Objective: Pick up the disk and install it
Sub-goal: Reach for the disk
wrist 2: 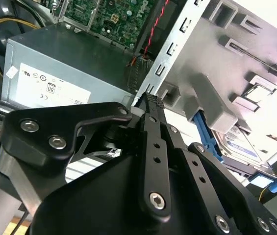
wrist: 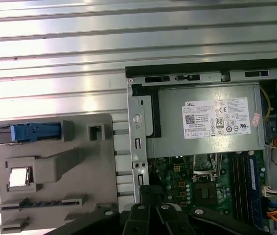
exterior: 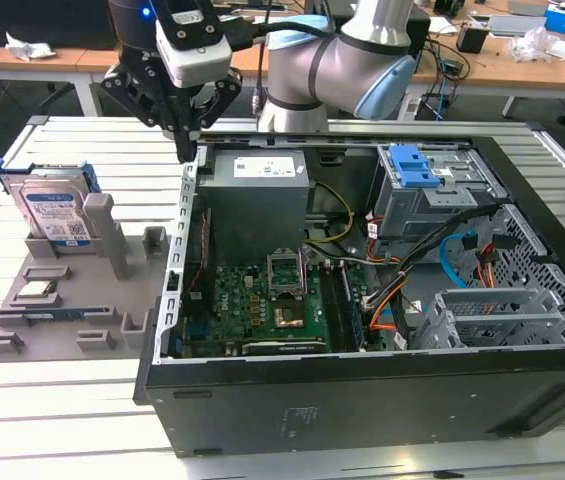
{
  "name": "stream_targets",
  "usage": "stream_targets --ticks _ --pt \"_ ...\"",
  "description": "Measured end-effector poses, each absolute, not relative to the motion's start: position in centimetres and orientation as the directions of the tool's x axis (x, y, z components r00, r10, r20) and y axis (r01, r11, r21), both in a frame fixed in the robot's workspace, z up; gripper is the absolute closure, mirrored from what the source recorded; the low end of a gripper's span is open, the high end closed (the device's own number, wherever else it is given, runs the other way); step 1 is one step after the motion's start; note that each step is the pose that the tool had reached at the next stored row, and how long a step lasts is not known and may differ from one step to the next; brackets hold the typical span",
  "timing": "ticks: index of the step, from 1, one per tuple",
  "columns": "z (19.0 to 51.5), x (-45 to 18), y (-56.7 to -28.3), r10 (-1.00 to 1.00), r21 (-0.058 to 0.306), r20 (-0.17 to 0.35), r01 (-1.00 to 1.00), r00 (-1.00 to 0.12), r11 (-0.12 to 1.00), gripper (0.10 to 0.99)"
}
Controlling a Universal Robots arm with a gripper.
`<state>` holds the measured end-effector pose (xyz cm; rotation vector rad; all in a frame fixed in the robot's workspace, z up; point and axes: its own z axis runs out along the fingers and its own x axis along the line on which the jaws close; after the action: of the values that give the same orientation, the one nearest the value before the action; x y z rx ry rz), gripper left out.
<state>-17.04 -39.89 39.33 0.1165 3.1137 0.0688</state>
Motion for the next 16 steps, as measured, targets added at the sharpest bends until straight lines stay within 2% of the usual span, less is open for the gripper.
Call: stream_targets --ticks 16 --pt "39.3 -19.8 -39.9 0.075 0.045 -0.023 0.074 -0.997 0.996 0.980"
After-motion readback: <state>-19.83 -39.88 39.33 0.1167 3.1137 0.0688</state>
